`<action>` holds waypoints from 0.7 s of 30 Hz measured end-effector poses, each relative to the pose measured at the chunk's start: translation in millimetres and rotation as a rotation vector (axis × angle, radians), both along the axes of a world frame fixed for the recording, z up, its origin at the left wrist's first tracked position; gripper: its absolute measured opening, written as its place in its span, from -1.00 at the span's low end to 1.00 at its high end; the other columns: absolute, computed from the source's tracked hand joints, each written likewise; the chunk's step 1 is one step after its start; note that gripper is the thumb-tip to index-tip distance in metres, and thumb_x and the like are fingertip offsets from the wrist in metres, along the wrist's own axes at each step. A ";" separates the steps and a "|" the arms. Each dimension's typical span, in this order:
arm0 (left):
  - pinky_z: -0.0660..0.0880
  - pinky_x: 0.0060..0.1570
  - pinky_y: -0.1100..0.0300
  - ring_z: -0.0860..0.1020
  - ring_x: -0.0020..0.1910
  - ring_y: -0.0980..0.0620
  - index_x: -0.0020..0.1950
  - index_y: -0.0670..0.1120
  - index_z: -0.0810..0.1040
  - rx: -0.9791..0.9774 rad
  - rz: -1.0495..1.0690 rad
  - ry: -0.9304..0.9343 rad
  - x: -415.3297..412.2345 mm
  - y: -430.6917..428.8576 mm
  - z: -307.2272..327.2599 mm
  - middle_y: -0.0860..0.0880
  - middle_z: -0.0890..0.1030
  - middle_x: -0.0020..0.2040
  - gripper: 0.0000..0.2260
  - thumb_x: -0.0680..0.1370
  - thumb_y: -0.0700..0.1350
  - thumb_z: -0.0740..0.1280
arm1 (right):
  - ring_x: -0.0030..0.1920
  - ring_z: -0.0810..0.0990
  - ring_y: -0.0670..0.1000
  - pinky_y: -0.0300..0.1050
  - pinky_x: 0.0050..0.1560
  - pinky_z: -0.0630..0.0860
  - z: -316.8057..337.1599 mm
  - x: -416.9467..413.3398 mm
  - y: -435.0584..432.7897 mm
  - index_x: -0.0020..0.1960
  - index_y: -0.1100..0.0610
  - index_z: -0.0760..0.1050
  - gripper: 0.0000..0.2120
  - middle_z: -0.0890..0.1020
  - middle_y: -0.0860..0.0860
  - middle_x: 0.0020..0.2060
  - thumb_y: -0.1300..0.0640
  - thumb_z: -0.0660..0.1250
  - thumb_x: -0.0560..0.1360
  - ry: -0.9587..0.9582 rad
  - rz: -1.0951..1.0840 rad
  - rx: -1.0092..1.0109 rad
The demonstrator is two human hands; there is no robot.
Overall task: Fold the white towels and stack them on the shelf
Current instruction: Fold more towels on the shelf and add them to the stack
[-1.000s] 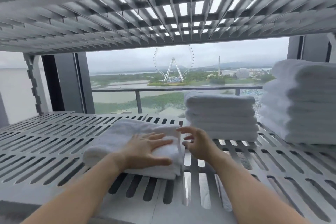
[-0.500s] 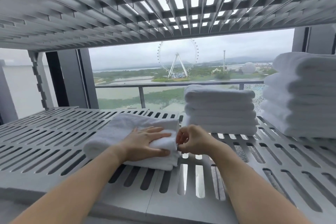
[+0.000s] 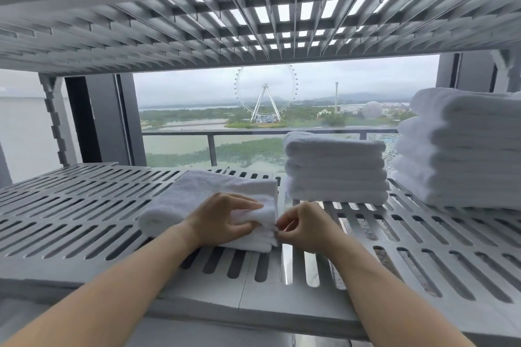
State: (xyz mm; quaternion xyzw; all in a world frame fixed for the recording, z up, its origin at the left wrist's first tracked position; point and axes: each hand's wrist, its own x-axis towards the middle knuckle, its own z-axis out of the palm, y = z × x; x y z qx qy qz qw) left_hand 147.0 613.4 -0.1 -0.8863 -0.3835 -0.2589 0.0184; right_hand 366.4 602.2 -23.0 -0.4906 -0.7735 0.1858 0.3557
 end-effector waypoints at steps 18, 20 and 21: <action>0.53 0.10 0.12 0.55 0.14 0.13 0.29 0.03 0.50 0.061 -0.047 0.078 6.3 -7.3 -3.6 0.10 0.58 0.22 -0.63 0.49 0.05 0.32 | -0.31 0.64 -0.12 -0.09 -0.16 0.61 -0.7 8.2 -1.6 -0.27 -0.01 0.61 -0.94 0.67 -0.07 -0.36 0.06 0.45 0.25 0.049 0.042 0.147; 0.53 0.07 0.07 0.56 0.10 0.09 0.29 0.02 0.48 0.050 -0.018 0.085 6.3 -5.9 -3.8 0.07 0.58 0.20 -0.63 0.50 0.05 0.31 | -0.19 0.62 -0.16 -0.17 -0.16 0.60 -1.1 2.7 -2.5 -0.10 -0.07 0.55 -0.73 0.65 -0.11 -0.21 -0.06 0.45 0.22 0.050 0.071 0.191; 0.54 0.02 0.05 0.56 0.04 0.06 0.27 0.01 0.48 0.044 -0.004 0.088 6.5 -5.6 -4.7 0.04 0.60 0.16 -0.66 0.51 0.04 0.30 | -0.12 0.59 -0.16 -0.21 -0.18 0.58 -1.4 -1.1 -2.5 0.01 -0.06 0.52 -0.61 0.62 -0.13 -0.11 -0.10 0.45 0.21 0.038 0.085 0.218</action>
